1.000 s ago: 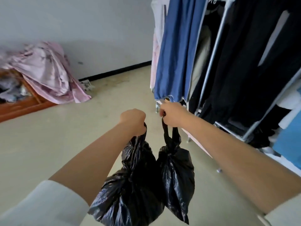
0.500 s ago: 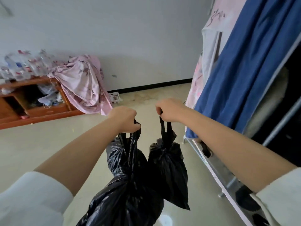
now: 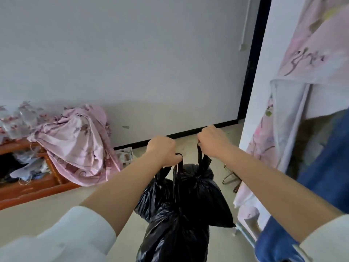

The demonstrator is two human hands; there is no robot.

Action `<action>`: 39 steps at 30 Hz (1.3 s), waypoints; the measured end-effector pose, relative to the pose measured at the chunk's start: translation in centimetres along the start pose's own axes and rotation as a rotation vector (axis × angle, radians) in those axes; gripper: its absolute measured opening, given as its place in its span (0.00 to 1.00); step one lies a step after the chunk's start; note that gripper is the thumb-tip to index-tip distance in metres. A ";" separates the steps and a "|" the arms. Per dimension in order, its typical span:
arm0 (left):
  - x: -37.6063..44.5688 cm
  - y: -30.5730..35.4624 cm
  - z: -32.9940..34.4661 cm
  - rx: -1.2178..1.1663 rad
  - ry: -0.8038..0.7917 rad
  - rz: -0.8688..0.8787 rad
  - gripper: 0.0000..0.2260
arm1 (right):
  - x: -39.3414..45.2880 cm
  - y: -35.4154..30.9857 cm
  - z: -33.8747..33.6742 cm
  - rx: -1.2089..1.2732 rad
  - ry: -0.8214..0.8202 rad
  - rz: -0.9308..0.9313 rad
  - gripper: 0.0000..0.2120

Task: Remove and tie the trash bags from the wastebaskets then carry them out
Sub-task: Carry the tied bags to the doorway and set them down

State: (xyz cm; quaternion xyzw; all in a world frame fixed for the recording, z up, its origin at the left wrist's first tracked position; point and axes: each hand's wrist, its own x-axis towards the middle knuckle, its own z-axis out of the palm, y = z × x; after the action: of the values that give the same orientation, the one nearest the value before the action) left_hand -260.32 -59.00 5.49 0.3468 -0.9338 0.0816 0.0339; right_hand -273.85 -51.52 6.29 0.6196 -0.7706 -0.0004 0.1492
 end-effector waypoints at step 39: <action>120.8 -6.6 22.2 0.062 -0.139 0.307 0.21 | 92.4 59.1 42.7 0.111 -0.212 0.337 0.14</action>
State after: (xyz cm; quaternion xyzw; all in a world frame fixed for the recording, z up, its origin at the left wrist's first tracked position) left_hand -347.66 -145.37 -1.09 0.2058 -0.9729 0.0907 -0.0543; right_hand -357.50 -133.89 -2.36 0.4858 -0.8736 0.0020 0.0307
